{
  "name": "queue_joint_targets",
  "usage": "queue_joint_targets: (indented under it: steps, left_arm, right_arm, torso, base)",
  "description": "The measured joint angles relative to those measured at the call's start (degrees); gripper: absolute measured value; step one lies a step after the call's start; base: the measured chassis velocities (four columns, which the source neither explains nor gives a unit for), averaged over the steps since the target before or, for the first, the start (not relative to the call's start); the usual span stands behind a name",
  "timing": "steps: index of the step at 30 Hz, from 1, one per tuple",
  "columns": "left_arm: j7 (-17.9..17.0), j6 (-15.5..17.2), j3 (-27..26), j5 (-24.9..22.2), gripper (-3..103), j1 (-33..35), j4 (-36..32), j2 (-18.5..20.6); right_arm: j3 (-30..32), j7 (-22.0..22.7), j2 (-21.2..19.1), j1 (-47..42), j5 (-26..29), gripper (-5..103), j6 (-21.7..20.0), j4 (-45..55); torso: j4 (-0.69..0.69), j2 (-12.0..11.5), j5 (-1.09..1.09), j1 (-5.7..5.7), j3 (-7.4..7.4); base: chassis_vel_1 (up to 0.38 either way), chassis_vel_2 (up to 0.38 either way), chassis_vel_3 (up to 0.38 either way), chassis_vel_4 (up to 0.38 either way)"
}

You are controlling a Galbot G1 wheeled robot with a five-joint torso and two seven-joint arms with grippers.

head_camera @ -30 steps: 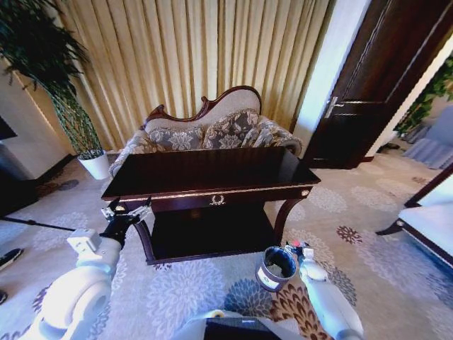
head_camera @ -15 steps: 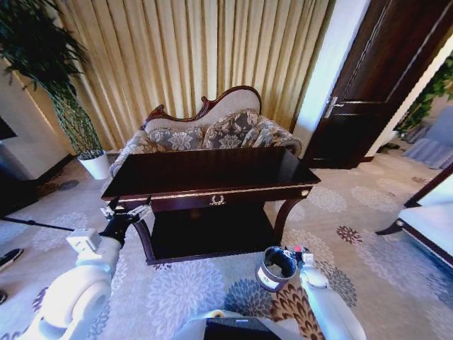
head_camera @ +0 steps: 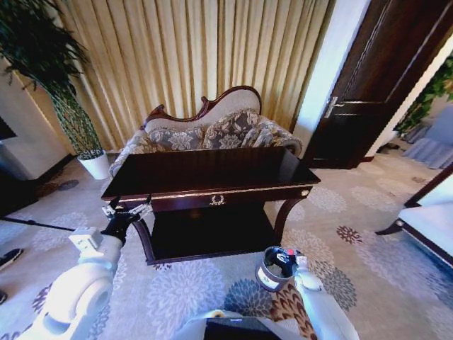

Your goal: Move to the front of the table and place the trash on the table into the trash bin.

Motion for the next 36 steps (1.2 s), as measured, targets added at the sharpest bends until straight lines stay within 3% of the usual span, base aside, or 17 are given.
queue_joint_targets:
  steps: [6, 10, 12, 16, 21, 24, 27, 29, 36]
  left_arm:
    - [0.0, -0.6, 0.3, 0.3, 100, -0.4, 0.6, 0.1]
    - [0.0, -0.7, 0.6, 0.4, 100, -0.5, 0.7, 0.2]
    - [0.0, -0.7, 0.6, 0.4, 100, -0.5, 0.7, 0.2]
    - [0.0, -0.7, 0.7, 0.5, 100, -0.5, 0.7, 0.1]
    - [0.0, -0.8, 0.8, 0.6, 100, -0.5, 0.8, 0.1]
    - [0.0, -0.8, 0.8, 0.6, 100, -0.6, 0.8, 0.2]
    - [0.0, -0.9, 0.8, 0.6, 100, -0.6, 0.9, 0.2]
    - [0.0, -0.9, 0.8, 0.6, 100, -0.7, 1.0, 0.3]
    - [0.0, -1.0, 0.8, 0.6, 100, -0.9, 1.3, 0.2]
  right_arm:
    - [0.0, 0.0, 0.2, 0.4, -0.4, 103, -0.3, -0.1]
    - [0.0, 0.1, 0.2, 0.8, -0.3, 83, 0.8, -0.7]
    - [0.0, 0.1, 0.2, 0.8, -0.3, 83, 0.9, -0.8]
    - [0.1, 0.2, 0.2, 0.7, -0.2, 58, 1.1, -0.8]
    - [0.1, 0.2, 0.3, 0.7, -0.2, 64, 1.1, -0.8]
    - [0.1, 0.2, 0.4, 0.8, -0.2, 81, 1.1, -0.9]
    - [0.1, 0.2, 0.4, 1.0, -0.2, 86, 1.1, -0.9]
    - [0.0, 0.2, 0.4, 1.0, -0.2, 97, 1.1, -0.8]
    - [0.0, 0.3, 0.4, 0.8, 0.0, 100, 1.1, 0.0]
  torso:
    - [0.00, 0.0, 0.00, 0.00, 0.01]
    - [0.00, 0.0, 0.00, -0.02, 0.00]
    - [0.00, 0.0, 0.01, -0.02, -0.01]
    - [0.00, 0.0, 0.00, -0.01, 0.00]
    - [0.00, 0.0, 0.00, 0.00, 0.00]
    - [0.00, 0.0, 0.00, -0.01, 0.00]
    - [0.00, 0.0, 0.00, 0.00, 0.00]
    - [0.00, 0.0, 0.00, 0.00, 0.00]
    - [0.00, 0.0, 0.00, 0.00, 0.00]
  base:
    - [0.024, -0.031, -0.017, 0.021]
    - [0.031, -0.046, -0.028, 0.029]
    - [0.033, -0.066, -0.037, 0.035]
    - [0.000, 0.000, 0.000, 0.000]
    - [0.000, 0.000, 0.000, 0.000]
    - [0.000, 0.000, 0.000, 0.000]
    - [0.000, 0.000, 0.000, 0.000]
    - [0.000, 0.000, 0.000, 0.000]
    - [0.000, 0.000, 0.000, 0.000]
